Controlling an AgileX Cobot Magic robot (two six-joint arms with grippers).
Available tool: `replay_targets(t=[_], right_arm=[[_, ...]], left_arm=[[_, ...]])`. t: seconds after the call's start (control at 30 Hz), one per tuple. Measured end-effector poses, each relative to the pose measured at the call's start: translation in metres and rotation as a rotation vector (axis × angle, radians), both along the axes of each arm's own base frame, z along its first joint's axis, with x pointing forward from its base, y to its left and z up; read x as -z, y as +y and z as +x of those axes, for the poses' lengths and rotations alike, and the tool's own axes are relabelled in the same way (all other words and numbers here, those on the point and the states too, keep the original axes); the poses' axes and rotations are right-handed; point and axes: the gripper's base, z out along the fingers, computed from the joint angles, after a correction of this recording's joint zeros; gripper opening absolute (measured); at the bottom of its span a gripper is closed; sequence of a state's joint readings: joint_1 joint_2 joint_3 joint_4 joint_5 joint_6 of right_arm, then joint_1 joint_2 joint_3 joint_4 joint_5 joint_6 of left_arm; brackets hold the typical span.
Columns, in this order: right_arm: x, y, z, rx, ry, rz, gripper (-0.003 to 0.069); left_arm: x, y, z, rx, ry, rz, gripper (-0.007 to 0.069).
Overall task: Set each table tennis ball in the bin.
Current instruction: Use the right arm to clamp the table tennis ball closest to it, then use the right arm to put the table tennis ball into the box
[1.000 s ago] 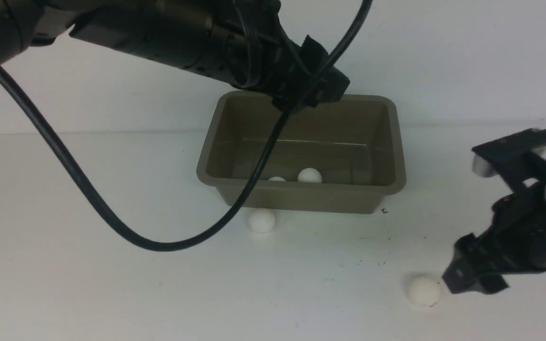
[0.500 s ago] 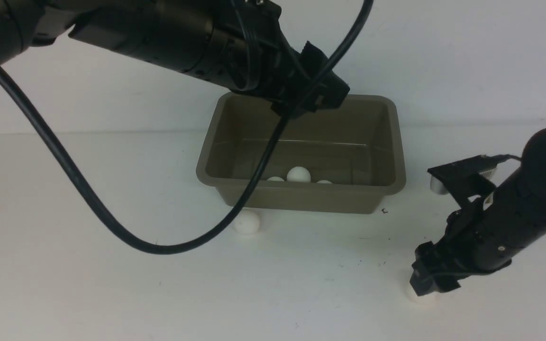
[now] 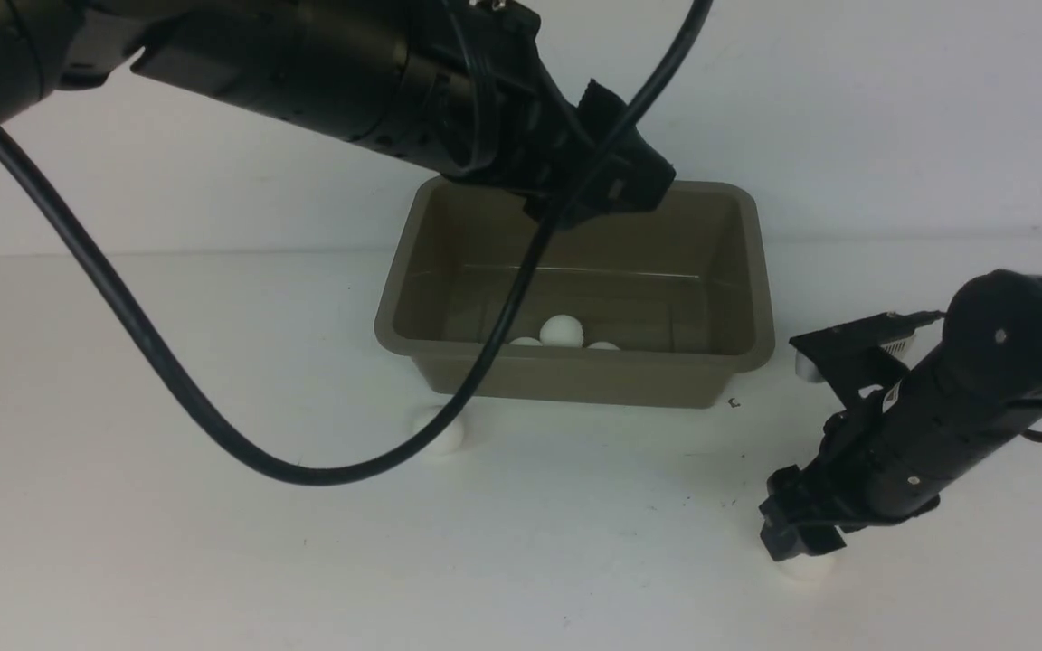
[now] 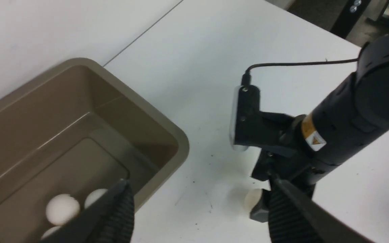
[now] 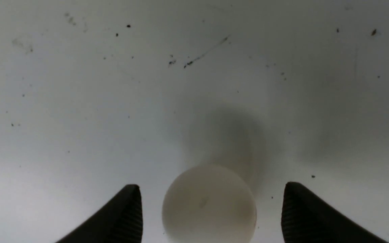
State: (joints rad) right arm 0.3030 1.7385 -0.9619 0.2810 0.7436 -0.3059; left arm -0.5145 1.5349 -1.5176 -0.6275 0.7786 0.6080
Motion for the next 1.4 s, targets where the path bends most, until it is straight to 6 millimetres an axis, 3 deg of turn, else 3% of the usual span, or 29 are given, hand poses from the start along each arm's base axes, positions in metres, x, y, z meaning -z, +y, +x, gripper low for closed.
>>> replay_targets(t=[0.43,0.5,0.6,0.77,0.87,1.0,1.07,1.13,1.27,1.4], right_arm=[[0.016,0.002,0.004,0.008,0.061,-0.003,0.049],[0.017,0.003,0.004,0.013,0.066,0.0,0.0473],[0.017,0.003,0.004,0.015,0.066,0.001,0.0357],[0.014,0.002,0.005,-0.027,0.039,-0.014,0.036],[-0.014,0.002,0.011,-0.065,-0.066,-0.013,0.036],[-0.092,0.003,0.019,-0.119,-0.293,0.007,0.036],[-0.122,0.003,0.019,-0.137,-0.371,0.02,0.036],[-0.139,0.005,0.025,-0.145,-0.422,0.029,0.036],[-0.15,0.013,0.045,-0.15,-0.45,0.048,0.036],[-0.131,0.026,0.079,-0.18,-0.409,0.05,0.036]], left_arm=[[-0.001,-0.001,0.0,0.001,0.008,-0.012,0.0482],[-0.001,-0.001,0.0,0.001,0.008,-0.012,0.0482],[-0.001,-0.001,0.0,0.001,0.008,-0.012,0.0482],[-0.001,-0.001,0.0,0.001,0.008,-0.012,0.0482],[-0.001,0.0,0.0,0.0,0.008,-0.012,0.0482],[-0.001,0.0,0.0,0.0,0.008,-0.012,0.0482],[-0.001,0.0,0.0,0.0,0.008,-0.012,0.0482],[-0.001,0.0,0.0,0.0,0.008,-0.012,0.0482],[-0.001,0.0,0.0,0.0,0.008,-0.012,0.0482],[-0.001,0.0,0.0,0.0,0.008,-0.012,0.0482]])
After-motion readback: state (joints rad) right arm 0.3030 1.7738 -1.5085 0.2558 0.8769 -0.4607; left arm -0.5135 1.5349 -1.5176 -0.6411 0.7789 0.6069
